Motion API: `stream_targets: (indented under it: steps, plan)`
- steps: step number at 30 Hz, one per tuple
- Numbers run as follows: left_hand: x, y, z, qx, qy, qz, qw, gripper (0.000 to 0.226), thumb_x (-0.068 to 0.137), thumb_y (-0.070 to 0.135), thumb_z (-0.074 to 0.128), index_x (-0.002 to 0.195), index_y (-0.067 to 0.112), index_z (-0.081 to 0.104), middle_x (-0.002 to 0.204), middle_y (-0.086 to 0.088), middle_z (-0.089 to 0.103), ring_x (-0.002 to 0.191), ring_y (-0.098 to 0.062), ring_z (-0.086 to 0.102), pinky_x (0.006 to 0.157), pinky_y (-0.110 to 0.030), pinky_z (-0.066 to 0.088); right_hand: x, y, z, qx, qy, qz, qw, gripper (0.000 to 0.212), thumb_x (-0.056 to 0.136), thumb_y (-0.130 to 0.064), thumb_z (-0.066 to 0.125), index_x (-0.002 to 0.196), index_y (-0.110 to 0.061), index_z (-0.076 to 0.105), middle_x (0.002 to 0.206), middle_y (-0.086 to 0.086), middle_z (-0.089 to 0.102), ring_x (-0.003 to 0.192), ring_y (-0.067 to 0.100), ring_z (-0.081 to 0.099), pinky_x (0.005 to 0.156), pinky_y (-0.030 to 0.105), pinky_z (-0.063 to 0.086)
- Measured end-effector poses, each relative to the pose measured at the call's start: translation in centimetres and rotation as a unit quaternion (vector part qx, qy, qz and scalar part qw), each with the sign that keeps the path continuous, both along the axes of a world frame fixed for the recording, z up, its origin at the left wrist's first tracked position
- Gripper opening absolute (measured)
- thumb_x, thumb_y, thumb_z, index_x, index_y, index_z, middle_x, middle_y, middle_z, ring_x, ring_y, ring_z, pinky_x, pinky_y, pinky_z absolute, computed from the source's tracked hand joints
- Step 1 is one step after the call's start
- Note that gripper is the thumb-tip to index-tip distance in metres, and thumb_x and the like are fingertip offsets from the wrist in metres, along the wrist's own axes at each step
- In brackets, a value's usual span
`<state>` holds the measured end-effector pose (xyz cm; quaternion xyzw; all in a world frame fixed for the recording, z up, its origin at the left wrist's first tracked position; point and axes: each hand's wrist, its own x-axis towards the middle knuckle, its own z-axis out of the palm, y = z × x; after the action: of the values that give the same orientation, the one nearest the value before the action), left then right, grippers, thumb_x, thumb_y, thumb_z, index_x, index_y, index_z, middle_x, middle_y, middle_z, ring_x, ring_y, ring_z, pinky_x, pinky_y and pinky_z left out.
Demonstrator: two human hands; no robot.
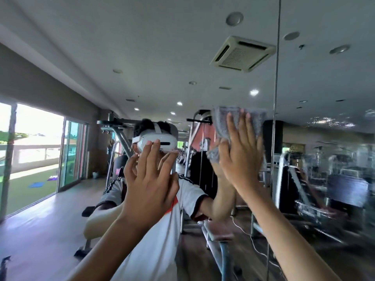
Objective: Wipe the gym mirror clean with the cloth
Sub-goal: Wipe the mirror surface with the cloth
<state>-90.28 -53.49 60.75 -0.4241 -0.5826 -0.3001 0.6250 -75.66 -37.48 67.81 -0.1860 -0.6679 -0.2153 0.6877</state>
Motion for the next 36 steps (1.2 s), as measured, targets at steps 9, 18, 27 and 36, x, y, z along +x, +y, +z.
stream_targets:
  steps: [9, 18, 27, 36]
  plan:
    - [0.4, 1.0, 2.1, -0.008, 0.032, 0.006, 0.999, 0.051, 0.096, 0.040, 0.042, 0.137, 0.015, 0.060, 0.150, -0.023, 0.045, 0.141, -0.035, 0.033, 0.108, -0.054, 0.021, 4.5, 4.9, -1.4, 0.055, -0.036, -0.022, 0.998, 0.057, 0.097, -0.029, 0.034, 0.153, -0.019, 0.029, 0.161, 0.007, 0.027, 0.151, 0.019, 0.015, 0.123, 0.049, 0.017]
    - [0.5, 1.8, 2.0, 0.009, 0.048, 0.024, 0.999, 0.053, 0.102, 0.040, 0.038, 0.149, 0.017, 0.048, 0.161, -0.020, 0.030, 0.150, -0.033, 0.026, 0.115, -0.052, 0.014, 4.0, 4.1, -4.6, 0.187, -0.171, -0.046, 0.966, 0.055, 0.095, -0.024, 0.040, 0.149, -0.020, 0.038, 0.157, 0.007, 0.034, 0.149, 0.022, 0.027, 0.118, 0.056, 0.025]
    - [0.5, 2.3, 1.3, 0.007, 0.040, 0.022, 0.999, 0.053, 0.102, 0.040, 0.039, 0.148, 0.015, 0.049, 0.161, -0.021, 0.029, 0.151, -0.035, 0.025, 0.117, -0.054, 0.017, 3.6, 4.3, -0.6, -0.045, 0.055, -0.025, 0.997, 0.053, 0.101, -0.036, 0.022, 0.153, -0.024, 0.024, 0.162, 0.001, 0.022, 0.151, 0.014, 0.011, 0.123, 0.043, 0.012]
    - [0.4, 2.5, 0.5, 0.003, 0.053, 0.022, 0.998, 0.055, 0.103, 0.041, 0.036, 0.150, 0.013, 0.046, 0.161, -0.022, 0.027, 0.150, -0.037, 0.025, 0.120, -0.056, 0.016, 6.2, 6.2, -8.0, 0.044, -0.047, -0.023, 0.998, 0.053, 0.098, -0.025, 0.035, 0.151, -0.018, 0.033, 0.161, 0.005, 0.027, 0.151, 0.020, 0.019, 0.123, 0.048, 0.016]
